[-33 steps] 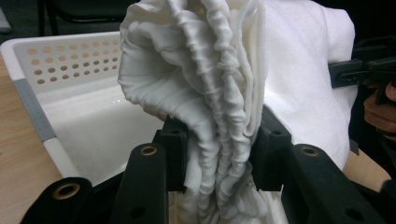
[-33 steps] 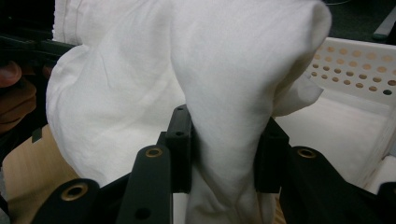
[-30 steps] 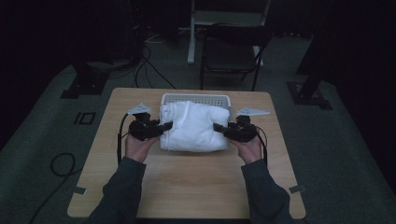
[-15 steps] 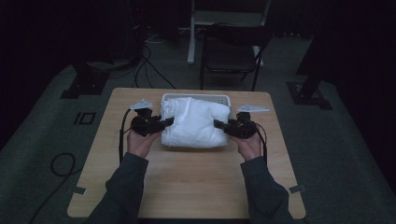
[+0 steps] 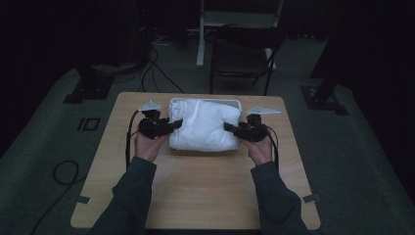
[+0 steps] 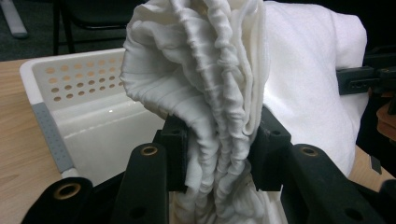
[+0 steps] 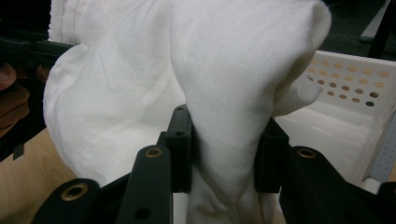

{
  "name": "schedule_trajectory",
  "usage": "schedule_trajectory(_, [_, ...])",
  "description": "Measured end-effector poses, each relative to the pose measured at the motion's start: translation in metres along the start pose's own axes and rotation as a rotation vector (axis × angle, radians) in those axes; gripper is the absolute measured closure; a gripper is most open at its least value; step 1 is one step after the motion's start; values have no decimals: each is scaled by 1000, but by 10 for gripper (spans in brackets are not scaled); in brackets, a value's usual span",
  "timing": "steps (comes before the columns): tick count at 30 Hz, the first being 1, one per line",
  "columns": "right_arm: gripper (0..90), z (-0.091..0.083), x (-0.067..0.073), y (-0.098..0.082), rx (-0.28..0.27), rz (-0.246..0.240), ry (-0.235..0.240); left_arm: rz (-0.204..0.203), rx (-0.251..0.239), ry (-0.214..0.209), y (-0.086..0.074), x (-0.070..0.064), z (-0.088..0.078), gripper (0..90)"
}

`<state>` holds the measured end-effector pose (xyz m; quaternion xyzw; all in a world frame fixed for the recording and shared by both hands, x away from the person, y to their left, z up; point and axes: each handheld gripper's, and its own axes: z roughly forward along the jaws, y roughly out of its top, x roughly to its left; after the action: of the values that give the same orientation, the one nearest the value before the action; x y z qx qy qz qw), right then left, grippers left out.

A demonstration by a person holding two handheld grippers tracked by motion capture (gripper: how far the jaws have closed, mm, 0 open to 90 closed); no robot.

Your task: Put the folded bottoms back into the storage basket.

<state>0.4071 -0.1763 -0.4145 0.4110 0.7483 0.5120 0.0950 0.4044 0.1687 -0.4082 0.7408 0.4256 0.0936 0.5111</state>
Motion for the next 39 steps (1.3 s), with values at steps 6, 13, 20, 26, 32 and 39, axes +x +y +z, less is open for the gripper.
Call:
schedule_trajectory(6, [656,4,-4,2,-1,8,-5,-1,-1,8,4,3,4,634])
schedule_trajectory(13, [656,7,-8,6,-9,14,-4,5,-10,13,10,6,7,635])
schedule_trajectory(20, [656,9,-11,10,-11,15,-5,-8,-22,8,11,11,11,635])
schedule_trajectory(26, [656,13,-17,10,-16,36,-8,-2,-25,18,16,13,16,635])
schedule_trajectory(32, [657,15,-19,14,-21,37,-16,-4,-36,23,21,16,19,636])
schedule_trajectory(39, [657,18,-20,19,-20,31,-25,-21,-48,27,21,20,21,636])
